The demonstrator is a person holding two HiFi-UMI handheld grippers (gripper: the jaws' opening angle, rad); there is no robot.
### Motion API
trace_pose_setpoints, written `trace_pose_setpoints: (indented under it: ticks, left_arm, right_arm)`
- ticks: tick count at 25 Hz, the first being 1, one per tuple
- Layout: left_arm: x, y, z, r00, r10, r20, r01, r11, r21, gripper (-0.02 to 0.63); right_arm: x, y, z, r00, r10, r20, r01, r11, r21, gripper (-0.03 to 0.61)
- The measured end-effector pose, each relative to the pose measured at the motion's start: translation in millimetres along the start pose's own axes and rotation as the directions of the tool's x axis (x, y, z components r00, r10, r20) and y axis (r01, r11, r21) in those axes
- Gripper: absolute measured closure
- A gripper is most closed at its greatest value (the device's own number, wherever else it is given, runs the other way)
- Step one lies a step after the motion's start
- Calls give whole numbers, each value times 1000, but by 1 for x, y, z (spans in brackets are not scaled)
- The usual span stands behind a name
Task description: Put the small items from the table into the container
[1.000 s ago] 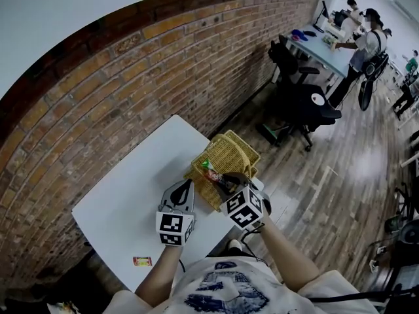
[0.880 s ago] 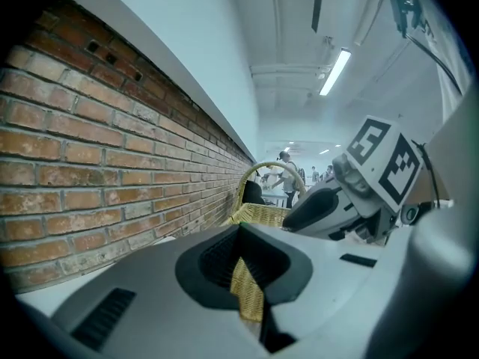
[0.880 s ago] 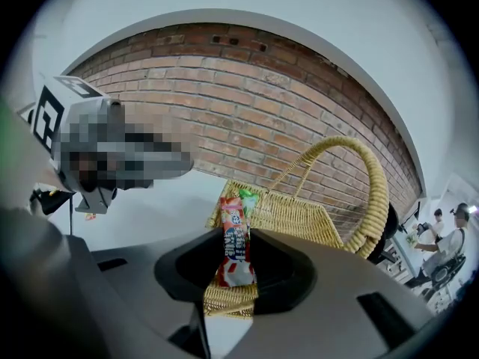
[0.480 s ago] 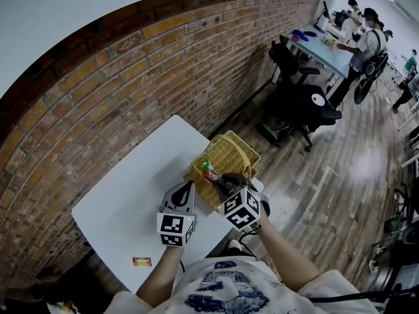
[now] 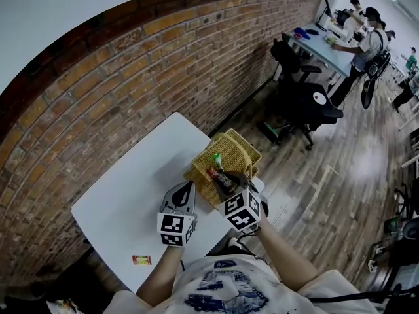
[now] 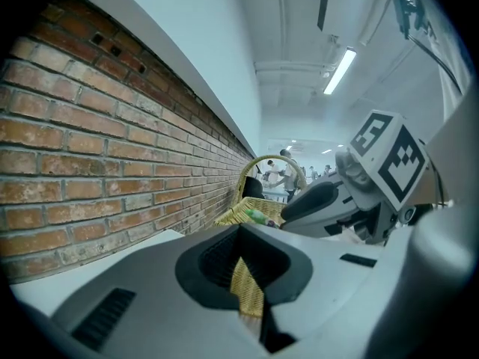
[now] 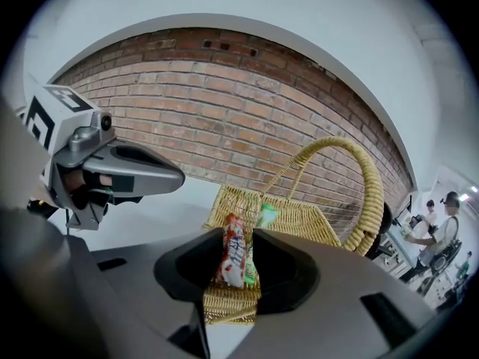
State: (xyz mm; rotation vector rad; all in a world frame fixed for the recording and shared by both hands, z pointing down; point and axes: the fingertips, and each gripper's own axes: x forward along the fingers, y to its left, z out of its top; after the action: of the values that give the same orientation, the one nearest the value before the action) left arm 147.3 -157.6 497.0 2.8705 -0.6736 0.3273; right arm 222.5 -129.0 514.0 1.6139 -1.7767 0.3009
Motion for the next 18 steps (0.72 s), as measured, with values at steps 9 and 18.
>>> trace_pose_setpoints:
  ticks: [9,18]
  left_arm:
    - [1,-1,0,1000,9,1,-9,1000,-5,566]
    - [-7,-6,-2,998,59,-6,-59,998,-2,566]
  right_arm:
    - [-1,0,0,1000,7,12,-7,1000,6,453]
    - [-9,-3,5,995,46,92,-52,996,69,453]
